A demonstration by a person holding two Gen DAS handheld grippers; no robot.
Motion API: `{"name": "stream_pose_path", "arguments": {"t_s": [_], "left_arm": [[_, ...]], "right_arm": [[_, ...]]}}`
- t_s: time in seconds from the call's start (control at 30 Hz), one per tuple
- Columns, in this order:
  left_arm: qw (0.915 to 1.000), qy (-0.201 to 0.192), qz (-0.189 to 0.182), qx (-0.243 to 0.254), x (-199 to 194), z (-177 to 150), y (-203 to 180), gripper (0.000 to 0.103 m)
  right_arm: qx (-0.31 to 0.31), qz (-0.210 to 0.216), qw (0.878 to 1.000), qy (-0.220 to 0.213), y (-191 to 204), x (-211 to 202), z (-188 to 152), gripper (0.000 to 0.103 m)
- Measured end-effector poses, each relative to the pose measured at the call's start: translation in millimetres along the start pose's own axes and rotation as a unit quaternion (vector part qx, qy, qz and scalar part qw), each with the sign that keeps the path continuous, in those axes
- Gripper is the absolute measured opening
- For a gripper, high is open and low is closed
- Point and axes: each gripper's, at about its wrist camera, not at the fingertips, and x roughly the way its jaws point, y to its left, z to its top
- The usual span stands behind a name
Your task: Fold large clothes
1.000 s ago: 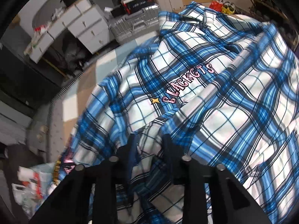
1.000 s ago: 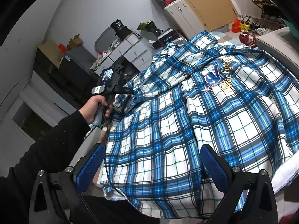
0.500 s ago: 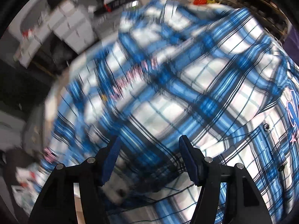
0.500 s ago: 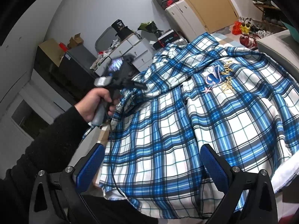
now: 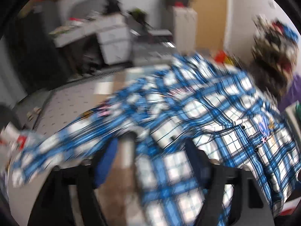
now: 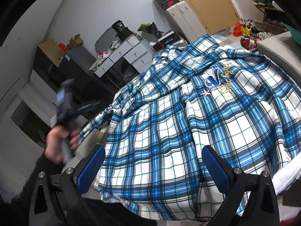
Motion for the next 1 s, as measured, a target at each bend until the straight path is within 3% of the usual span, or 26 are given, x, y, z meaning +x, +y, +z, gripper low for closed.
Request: {"name": "stream_pose_path", "arguments": {"t_s": [0.1, 0.17, 0.3, 0.4, 0.43, 0.53, 0.6, 0.63, 0.67, 0.7, 0.8, 0.83, 0.9, 1.0], "left_arm": [[0.9967, -0.055, 0.017, -0.056, -50, -35, 30, 0.086], [0.9916, -0.071, 0.023, -0.106, -55, -40, 41, 0.086], [0.9697, -0.151, 0.043, -0.187, -91, -74, 47, 0.086], [0.9509, -0.19, 0.05, -0.24, -105, -98, 60, 0.087], [0.9463, -0.197, 0.054, -0.251, -109, -105, 67, 0.087], [0.9098, -0.236, 0.087, -0.33, -129, -144, 100, 0.087], [0.8771, -0.276, 0.107, -0.378, -135, -167, 117, 0.087], [0.8644, -0.278, 0.12, -0.402, -131, -170, 122, 0.087], [0.8555, -0.266, 0.119, -0.428, -125, -171, 133, 0.087], [0.8528, -0.264, 0.109, -0.437, -121, -169, 138, 0.087], [0.8386, -0.259, 0.103, -0.468, -108, -175, 157, 0.087], [0.8245, -0.261, 0.102, -0.492, -105, -182, 164, 0.087], [0.8044, -0.267, 0.099, -0.521, -105, -191, 170, 0.087], [0.7852, -0.279, 0.115, -0.541, -119, -201, 176, 0.087]], "right_arm": [[-0.023, -0.01, 1.0, 0.005, 10, 6, -3, 0.103], [-0.041, -0.018, 0.999, 0.0, 19, 8, -4, 0.103], [-0.116, -0.008, 0.993, -0.033, 57, 7, -7, 0.103], [-0.226, 0.006, 0.974, -0.035, 117, 14, -6, 0.103], [-0.283, 0.014, 0.959, -0.029, 151, 23, -6, 0.103], [-0.396, 0.039, 0.916, -0.044, 235, 48, -5, 0.103], [-0.431, 0.045, 0.898, -0.073, 288, 76, -2, 0.103], [-0.439, 0.068, 0.893, -0.071, 310, 93, 0, 0.103], [-0.446, 0.093, 0.888, -0.06, 329, 111, 1, 0.103], [-0.455, 0.11, 0.883, -0.042, 347, 132, -1, 0.103], [-0.497, 0.099, 0.86, 0.052, 411, 217, -19, 0.103], [-0.522, 0.084, 0.843, 0.098, 434, 253, -34, 0.103], [-0.54, 0.078, 0.826, 0.143, 456, 294, -53, 0.103], [-0.535, 0.102, 0.817, 0.191, 479, 339, -77, 0.103]]}}
